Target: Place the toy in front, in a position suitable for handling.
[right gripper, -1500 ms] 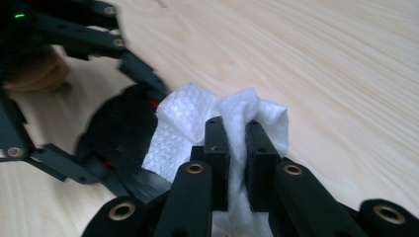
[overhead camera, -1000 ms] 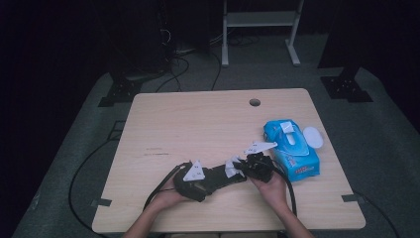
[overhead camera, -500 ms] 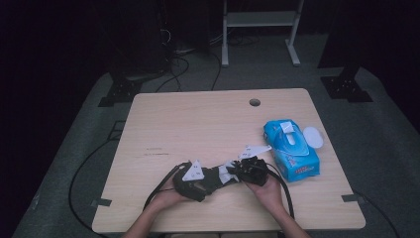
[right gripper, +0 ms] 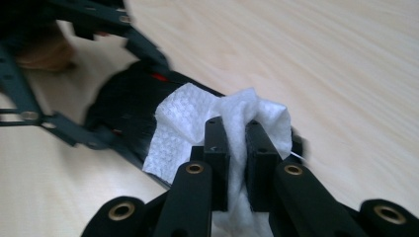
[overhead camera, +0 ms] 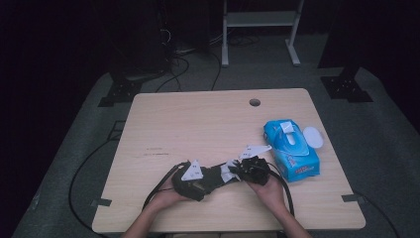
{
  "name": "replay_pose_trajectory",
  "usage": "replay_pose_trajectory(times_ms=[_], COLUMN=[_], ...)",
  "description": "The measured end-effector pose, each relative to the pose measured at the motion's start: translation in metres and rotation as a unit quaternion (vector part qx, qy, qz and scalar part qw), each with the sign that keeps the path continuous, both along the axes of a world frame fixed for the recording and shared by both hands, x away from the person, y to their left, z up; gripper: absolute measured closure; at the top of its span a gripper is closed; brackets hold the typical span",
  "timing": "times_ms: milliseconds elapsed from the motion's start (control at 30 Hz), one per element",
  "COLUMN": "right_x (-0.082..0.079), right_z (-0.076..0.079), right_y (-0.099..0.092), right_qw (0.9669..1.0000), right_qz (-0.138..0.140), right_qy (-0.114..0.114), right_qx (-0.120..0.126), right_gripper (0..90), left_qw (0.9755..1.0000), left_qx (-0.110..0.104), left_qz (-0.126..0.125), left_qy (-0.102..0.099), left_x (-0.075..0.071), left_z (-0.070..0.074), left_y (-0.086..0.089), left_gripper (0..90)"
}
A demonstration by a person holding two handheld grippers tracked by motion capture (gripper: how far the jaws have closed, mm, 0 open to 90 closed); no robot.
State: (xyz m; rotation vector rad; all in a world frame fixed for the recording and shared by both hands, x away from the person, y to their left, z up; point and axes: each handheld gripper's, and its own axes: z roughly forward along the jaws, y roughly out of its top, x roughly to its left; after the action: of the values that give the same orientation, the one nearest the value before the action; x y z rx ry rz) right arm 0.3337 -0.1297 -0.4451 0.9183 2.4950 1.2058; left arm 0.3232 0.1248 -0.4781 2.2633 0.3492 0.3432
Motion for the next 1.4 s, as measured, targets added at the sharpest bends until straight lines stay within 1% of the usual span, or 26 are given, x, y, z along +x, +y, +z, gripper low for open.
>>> replay_pose_trajectory(times_ms=[100,133,200,267,300,333,367,433,500,533,567,600,667,700,733,833,867,900,967,1000,1033,1100,1133,1233,1300,1400], right_x=[0.001,-0.001,-0.005,-0.007,-0.005,-0.003,0.0,0.002,0.001,-0.002,-0.004,-0.005,-0.008,-0.006,-0.003,0.006,0.007,0.006,0.005,0.005,0.005,0.005,0.007,0.015,0.017,0.014], right_z=[0.0,0.0,-0.001,-0.001,0.0,0.0,0.0,0.0,0.001,0.001,0.001,0.001,0.002,0.002,0.003,0.001,0.001,0.001,0.003,0.002,0.001,0.002,0.002,0.003,0.004,0.004], right_y=[-0.005,-0.004,0.005,0.009,0.008,0.005,-0.001,-0.009,-0.01,-0.006,0.001,0.004,0.013,0.012,0.009,-0.007,-0.009,-0.008,0.003,0.009,0.016,0.02,0.018,0.001,-0.005,0.004], right_qw=[0.9999,0.9999,0.9997,0.9995,0.9995,0.9997,0.9999,0.9999,0.9999,1.0,0.9998,0.9997,0.9988,0.9987,0.9991,0.9999,0.9999,0.9999,0.9998,0.9997,0.9993,0.9989,0.9991,0.9997,0.9996,0.9999], right_qz=[-0.011,-0.006,0.019,0.03,0.03,0.024,0.009,-0.01,-0.011,-0.003,0.017,0.024,0.036,0.037,0.032,-0.004,-0.005,-0.006,0.007,0.018,0.035,0.039,0.035,-0.005,-0.022,-0.011], right_qy=[0.006,0.007,0.014,0.003,0.006,0.008,0.007,0.009,0.008,0.005,0.004,0.006,-0.014,-0.013,-0.009,0.007,0.012,0.013,0.001,-0.003,0.004,-0.008,-0.004,-0.002,0.003,0.001], right_qx=[0.006,0.005,0.012,0.001,-0.001,0.0,0.0,-0.002,-0.003,-0.005,-0.007,-0.007,-0.03,-0.032,-0.028,-0.013,-0.006,-0.007,-0.018,-0.016,-0.011,-0.024,-0.023,-0.024,-0.017,-0.007], right_gripper=[81.8,81.8,81.7,81.7,81.7,81.6,81.7,81.8,81.7,81.6,81.6,81.6,81.6,81.7,81.7,81.8,81.8,81.8,81.7,81.7,81.7,81.7,81.8,81.8,81.8,81.8], left_qw=[1.0,1.0,1.0,1.0,1.0,1.0,1.0,1.0,1.0,1.0,1.0,1.0,0.9999,0.9999,0.9999,1.0,1.0,1.0,0.9999,0.9999,0.9999,0.9999,0.9999,0.9998,0.9998,0.9998], left_qx=[0.0,0.0,0.0,0.0,0.001,0.002,0.001,0.001,0.002,0.002,0.002,0.005,0.011,0.011,0.01,0.001,0.002,0.004,0.007,0.008,0.012,0.013,0.012,0.017,0.019,0.022], left_qz=[0.001,0.001,0.002,0.003,0.003,0.003,0.003,0.002,0.002,0.002,0.002,0.002,0.004,0.006,0.007,0.008,0.007,0.007,0.006,0.005,0.005,0.011,0.01,0.007,0.006,0.001], left_qy=[-0.001,-0.001,-0.001,-0.001,-0.002,-0.002,-0.001,-0.001,-0.003,-0.004,-0.003,-0.004,-0.007,-0.004,-0.002,0.005,0.005,0.005,0.005,0.005,0.003,0.005,0.005,0.002,-0.001,-0.003], left_x=[0.0,0.0,0.0,0.0,0.0,0.0,0.0,0.001,0.0,0.0,0.0,0.0,0.0,0.001,0.001,0.003,0.003,0.003,0.004,0.005,0.005,0.005,0.005,0.006,0.005,0.004], left_z=[0.0,0.0,0.0,0.0,0.0,0.0,0.0,0.0,0.0,0.0,0.0,0.0,0.001,0.001,0.001,0.001,0.001,0.001,0.002,0.002,0.002,0.003,0.003,0.003,0.003,0.003], left_y=[0.0,0.0,0.0,0.001,0.001,0.001,0.001,0.001,0.001,0.001,0.001,0.001,0.001,0.002,0.003,0.003,0.003,0.003,0.004,0.005,0.005,0.006,0.006,0.005,0.004,0.003], left_gripper=[23.7,23.7,23.8,23.7,23.8,23.8,23.8,23.8,23.7,23.8,23.8,23.8,23.8,23.8,23.8,23.7,23.8,23.8,23.8,23.8,23.8,23.8,23.8,23.8,23.8,23.8])
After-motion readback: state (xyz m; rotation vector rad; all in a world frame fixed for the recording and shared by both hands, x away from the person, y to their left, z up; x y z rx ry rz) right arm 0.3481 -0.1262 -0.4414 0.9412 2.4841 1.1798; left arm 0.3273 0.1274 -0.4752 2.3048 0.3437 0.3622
